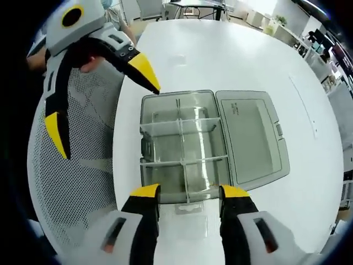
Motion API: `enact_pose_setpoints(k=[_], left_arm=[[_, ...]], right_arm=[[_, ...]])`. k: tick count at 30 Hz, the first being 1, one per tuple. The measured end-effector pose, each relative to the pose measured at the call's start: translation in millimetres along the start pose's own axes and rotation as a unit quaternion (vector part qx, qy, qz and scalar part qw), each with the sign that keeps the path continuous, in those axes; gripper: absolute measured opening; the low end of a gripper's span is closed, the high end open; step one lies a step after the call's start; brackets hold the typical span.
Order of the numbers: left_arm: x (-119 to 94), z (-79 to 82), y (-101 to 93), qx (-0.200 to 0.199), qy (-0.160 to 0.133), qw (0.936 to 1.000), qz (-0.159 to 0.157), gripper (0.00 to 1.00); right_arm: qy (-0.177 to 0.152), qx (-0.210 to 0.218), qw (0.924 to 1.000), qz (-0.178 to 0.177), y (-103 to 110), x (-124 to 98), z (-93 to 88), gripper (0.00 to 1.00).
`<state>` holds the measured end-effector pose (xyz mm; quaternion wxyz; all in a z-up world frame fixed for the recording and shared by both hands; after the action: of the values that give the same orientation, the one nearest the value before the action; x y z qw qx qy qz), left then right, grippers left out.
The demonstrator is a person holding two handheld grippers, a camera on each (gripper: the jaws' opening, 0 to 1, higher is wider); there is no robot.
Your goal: Insert the divider into the dual guide fixture by aligning both edges with the guide slots and pushing it downward to the bottom, including one-sided entry, uneven engagement, binding, and posture correction.
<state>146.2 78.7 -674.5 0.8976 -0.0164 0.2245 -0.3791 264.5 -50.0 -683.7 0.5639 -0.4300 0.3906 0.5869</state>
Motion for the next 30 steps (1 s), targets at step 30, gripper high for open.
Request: enact_pose_setpoints(k=[30], left_arm=[[10, 10.2, -9.0, 0.013, 0.009, 0.9991, -0.039, 0.79]], right_arm=[[-0.056, 0.128, 0.9889, -0.051, 8, -33, -47.9, 0.58]])
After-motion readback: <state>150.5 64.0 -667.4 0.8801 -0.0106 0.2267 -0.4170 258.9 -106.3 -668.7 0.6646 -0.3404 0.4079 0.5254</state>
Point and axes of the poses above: the point that each gripper's makers call its tool centre point, and the gripper's own axes: x roughly forward along the fingers, y roughly to its left, z roughly out of its top, the point moved 8 cm from there along -x, roughly backward along the fingers
